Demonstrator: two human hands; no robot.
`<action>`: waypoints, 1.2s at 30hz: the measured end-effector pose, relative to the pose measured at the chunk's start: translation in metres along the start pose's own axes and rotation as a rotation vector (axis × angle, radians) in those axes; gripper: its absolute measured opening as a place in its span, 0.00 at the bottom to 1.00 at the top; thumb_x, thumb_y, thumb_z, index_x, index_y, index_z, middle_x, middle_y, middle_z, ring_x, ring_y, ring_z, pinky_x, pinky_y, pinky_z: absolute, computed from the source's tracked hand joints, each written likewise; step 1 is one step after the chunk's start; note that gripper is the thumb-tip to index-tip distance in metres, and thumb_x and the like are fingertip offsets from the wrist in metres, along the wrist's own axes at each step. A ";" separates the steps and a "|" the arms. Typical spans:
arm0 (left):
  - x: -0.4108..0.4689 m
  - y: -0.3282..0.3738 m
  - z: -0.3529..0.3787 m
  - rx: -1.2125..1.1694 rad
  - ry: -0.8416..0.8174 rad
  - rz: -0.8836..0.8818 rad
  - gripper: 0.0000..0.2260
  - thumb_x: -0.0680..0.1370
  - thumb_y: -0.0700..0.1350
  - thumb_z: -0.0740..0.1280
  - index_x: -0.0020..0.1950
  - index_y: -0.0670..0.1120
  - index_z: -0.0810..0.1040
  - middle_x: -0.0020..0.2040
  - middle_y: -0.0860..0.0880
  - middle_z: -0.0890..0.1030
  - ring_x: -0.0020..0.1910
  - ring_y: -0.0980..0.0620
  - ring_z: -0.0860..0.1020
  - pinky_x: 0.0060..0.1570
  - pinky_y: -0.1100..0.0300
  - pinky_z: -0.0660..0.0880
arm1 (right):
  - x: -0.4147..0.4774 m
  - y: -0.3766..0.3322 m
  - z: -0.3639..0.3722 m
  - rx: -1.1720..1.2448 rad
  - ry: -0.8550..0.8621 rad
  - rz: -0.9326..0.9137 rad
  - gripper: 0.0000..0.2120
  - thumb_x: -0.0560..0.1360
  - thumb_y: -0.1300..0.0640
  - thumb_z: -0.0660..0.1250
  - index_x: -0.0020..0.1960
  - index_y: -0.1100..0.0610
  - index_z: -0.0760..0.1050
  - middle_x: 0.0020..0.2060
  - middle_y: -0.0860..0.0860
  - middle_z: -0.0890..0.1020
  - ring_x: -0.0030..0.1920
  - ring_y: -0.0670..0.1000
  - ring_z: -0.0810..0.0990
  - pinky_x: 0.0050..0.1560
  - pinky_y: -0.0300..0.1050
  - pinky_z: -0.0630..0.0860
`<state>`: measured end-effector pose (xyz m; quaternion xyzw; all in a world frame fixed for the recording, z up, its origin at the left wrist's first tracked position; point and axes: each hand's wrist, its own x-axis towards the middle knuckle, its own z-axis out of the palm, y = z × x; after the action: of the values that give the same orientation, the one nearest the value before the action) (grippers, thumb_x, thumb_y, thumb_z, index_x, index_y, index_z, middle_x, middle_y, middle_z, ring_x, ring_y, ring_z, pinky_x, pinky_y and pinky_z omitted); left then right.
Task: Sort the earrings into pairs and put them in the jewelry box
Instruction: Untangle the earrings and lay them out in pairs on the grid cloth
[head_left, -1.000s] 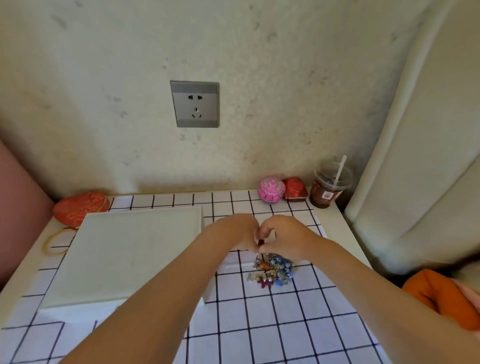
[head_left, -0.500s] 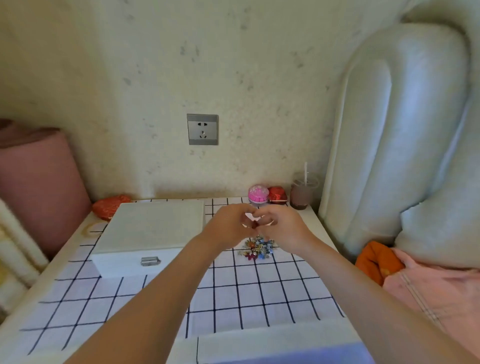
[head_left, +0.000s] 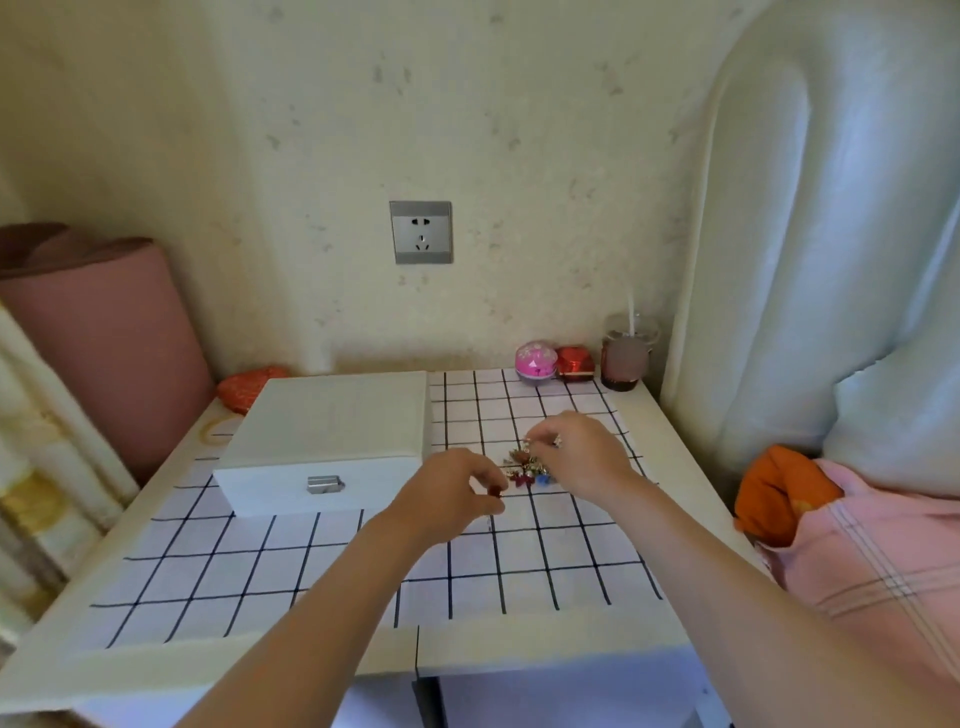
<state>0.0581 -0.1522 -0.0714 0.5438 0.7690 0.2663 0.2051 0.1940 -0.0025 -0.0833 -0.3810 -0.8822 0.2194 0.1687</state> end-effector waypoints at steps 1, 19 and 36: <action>0.001 -0.005 0.003 -0.002 0.001 0.010 0.09 0.74 0.47 0.75 0.53 0.54 0.83 0.48 0.58 0.80 0.42 0.62 0.76 0.44 0.69 0.70 | 0.006 0.001 0.002 -0.055 -0.004 -0.016 0.09 0.79 0.49 0.67 0.57 0.47 0.82 0.53 0.45 0.80 0.53 0.48 0.79 0.52 0.46 0.76; 0.003 -0.026 0.005 0.008 -0.087 0.061 0.09 0.77 0.47 0.71 0.56 0.54 0.81 0.49 0.58 0.80 0.42 0.61 0.76 0.46 0.67 0.73 | 0.027 -0.012 0.008 0.222 -0.044 -0.006 0.05 0.76 0.53 0.72 0.51 0.45 0.79 0.45 0.41 0.81 0.45 0.41 0.79 0.45 0.39 0.72; -0.101 -0.105 -0.072 0.086 0.024 -0.149 0.09 0.76 0.48 0.72 0.55 0.57 0.80 0.48 0.60 0.80 0.43 0.61 0.76 0.43 0.67 0.71 | -0.057 -0.124 0.039 0.409 -0.528 -0.123 0.07 0.78 0.60 0.70 0.56 0.55 0.81 0.44 0.49 0.83 0.35 0.49 0.82 0.27 0.30 0.68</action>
<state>-0.0289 -0.2895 -0.0792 0.4903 0.8203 0.2234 0.1917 0.1383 -0.1312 -0.0600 -0.2154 -0.8546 0.4722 0.0205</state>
